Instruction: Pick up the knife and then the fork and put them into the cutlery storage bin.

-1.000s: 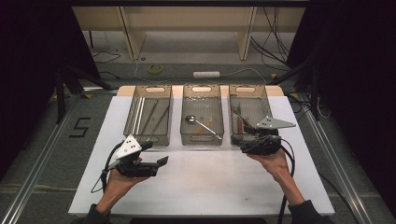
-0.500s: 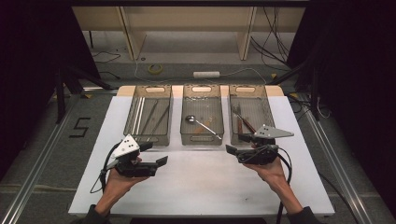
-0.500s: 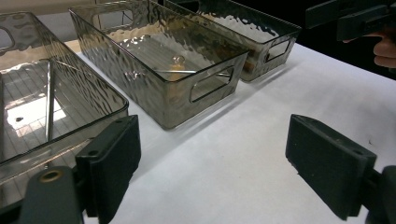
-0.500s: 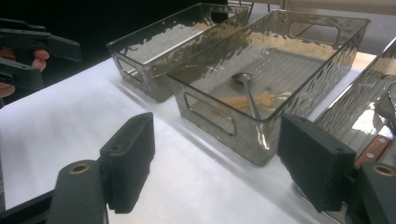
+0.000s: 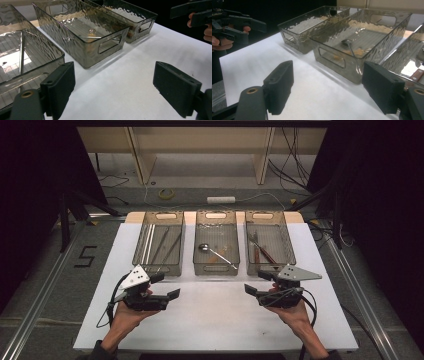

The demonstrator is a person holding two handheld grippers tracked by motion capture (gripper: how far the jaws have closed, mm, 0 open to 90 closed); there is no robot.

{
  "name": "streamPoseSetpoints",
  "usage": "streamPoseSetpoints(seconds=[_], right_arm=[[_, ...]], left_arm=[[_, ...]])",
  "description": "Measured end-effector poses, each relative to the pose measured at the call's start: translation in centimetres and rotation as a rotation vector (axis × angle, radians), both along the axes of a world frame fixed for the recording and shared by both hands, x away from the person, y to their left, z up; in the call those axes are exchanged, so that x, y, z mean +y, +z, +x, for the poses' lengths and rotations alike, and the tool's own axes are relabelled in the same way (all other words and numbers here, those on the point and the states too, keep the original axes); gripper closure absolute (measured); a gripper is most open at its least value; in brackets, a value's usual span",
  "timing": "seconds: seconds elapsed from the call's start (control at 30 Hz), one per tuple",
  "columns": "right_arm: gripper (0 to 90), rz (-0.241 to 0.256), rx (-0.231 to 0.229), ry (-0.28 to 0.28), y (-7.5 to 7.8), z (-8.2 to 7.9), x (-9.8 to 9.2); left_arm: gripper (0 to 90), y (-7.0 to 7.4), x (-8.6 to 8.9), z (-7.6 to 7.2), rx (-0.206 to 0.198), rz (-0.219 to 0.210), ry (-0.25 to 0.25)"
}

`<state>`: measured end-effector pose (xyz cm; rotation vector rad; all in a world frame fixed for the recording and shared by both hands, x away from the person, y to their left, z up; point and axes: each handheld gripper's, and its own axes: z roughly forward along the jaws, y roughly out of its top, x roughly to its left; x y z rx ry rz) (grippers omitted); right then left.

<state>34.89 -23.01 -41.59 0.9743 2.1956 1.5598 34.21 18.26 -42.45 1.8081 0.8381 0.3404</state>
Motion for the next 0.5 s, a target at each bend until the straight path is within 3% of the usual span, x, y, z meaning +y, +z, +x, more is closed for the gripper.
streamPoseSetpoints(seconds=[0.2,0.5], right_arm=[[26.0,-0.014,-0.001,-0.008,-0.6,-0.9,-0.7],[25.3,0.015,0.018,-0.02,-1.1,-2.4,-1.4]], left_arm=[[17.4,0.0,-0.1,-0.2,0.005,-0.006,-0.007],[17.4,0.1,-0.1,-0.6,0.006,-0.017,-0.014]])
